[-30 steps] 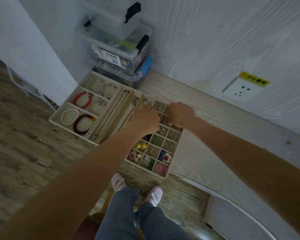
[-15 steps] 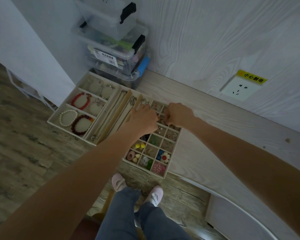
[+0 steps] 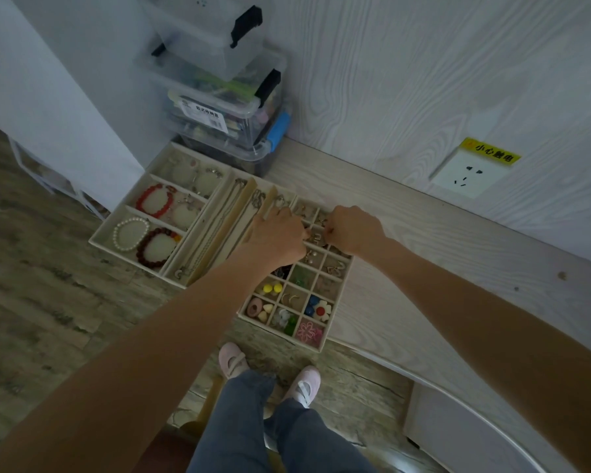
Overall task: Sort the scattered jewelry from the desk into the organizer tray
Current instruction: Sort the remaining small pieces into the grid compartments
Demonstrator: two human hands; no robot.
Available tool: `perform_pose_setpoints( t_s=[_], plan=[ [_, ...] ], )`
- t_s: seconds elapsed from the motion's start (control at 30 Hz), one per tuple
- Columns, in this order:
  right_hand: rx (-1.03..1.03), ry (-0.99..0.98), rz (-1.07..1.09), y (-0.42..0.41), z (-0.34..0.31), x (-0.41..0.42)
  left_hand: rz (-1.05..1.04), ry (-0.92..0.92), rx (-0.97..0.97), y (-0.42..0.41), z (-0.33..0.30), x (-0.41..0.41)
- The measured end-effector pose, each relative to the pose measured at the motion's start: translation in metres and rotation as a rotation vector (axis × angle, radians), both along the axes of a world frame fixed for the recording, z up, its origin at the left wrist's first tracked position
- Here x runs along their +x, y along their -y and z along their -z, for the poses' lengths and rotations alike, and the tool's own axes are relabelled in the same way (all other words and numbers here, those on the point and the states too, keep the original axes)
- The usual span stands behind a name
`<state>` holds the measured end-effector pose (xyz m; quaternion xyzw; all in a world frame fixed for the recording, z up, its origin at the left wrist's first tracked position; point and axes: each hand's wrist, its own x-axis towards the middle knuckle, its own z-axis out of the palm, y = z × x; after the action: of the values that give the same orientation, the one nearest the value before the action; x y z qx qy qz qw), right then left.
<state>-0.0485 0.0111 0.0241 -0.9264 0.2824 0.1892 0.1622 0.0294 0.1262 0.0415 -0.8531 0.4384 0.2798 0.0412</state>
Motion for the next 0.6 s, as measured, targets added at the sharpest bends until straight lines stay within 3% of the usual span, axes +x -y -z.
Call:
perform_pose_setpoints(
  t_s=[0.6],
  plan=[
    [0.173, 0.022, 0.172, -0.0007, 0.0079, -0.0046, 0.014, 0.006, -0.03, -0.0022, 0.0, -0.0021]
  ],
)
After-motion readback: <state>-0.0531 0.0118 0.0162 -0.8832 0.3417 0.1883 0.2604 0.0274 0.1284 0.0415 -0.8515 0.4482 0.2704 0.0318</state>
